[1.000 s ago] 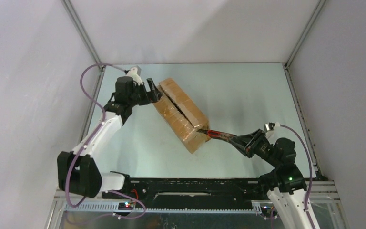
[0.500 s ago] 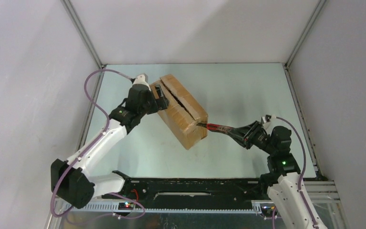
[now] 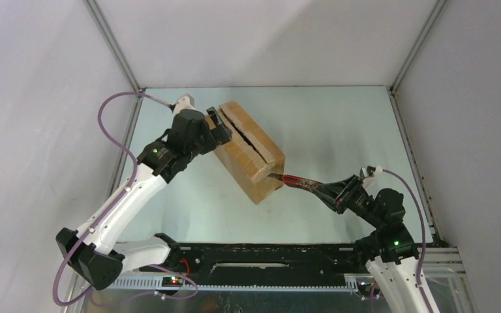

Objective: Unpack the express box
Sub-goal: Adjust the express box at the center of the board.

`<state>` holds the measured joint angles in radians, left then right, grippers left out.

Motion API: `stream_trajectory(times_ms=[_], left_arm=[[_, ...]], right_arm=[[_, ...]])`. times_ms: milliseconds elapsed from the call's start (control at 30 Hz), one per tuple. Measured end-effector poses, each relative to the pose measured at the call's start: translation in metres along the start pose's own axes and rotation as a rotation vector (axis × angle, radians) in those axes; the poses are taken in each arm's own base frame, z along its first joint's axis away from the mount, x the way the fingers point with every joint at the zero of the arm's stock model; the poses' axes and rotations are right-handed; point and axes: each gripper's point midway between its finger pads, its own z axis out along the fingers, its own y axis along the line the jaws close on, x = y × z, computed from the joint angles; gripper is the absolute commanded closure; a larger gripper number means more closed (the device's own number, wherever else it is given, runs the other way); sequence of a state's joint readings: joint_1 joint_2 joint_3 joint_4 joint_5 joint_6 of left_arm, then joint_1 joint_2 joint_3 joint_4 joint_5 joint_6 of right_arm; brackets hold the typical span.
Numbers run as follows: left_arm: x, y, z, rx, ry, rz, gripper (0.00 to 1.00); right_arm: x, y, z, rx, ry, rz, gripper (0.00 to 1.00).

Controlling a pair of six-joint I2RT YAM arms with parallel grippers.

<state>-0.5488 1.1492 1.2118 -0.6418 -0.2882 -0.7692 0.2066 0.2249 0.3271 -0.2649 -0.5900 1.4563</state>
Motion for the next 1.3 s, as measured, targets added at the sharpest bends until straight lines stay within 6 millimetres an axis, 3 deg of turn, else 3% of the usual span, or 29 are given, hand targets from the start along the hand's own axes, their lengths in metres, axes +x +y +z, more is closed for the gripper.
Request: stream_trajectory(times_ms=[133,333,633,1300], left_arm=[[0.015,-0.018,-0.006,0.019,0.020,-0.078,0.00],[0.026,-0.025,0.000,-0.074,0.059,-0.180,0.00],[0.049,-0.017,0.015,-0.218,0.128,-0.203,0.00],[0.065,-0.007,0.035,-0.322,0.143,-0.230,0.00]], right_arm=[[0.015,-0.004,0.003,0.026,0.027,0.022,1.00],[0.035,-0.008,0.007,0.031,0.033,0.041,1.00],[0.016,-0.035,0.014,0.015,-0.137,0.113,1.00],[0.024,-0.022,0.012,-0.070,-0.123,0.128,1.00]])
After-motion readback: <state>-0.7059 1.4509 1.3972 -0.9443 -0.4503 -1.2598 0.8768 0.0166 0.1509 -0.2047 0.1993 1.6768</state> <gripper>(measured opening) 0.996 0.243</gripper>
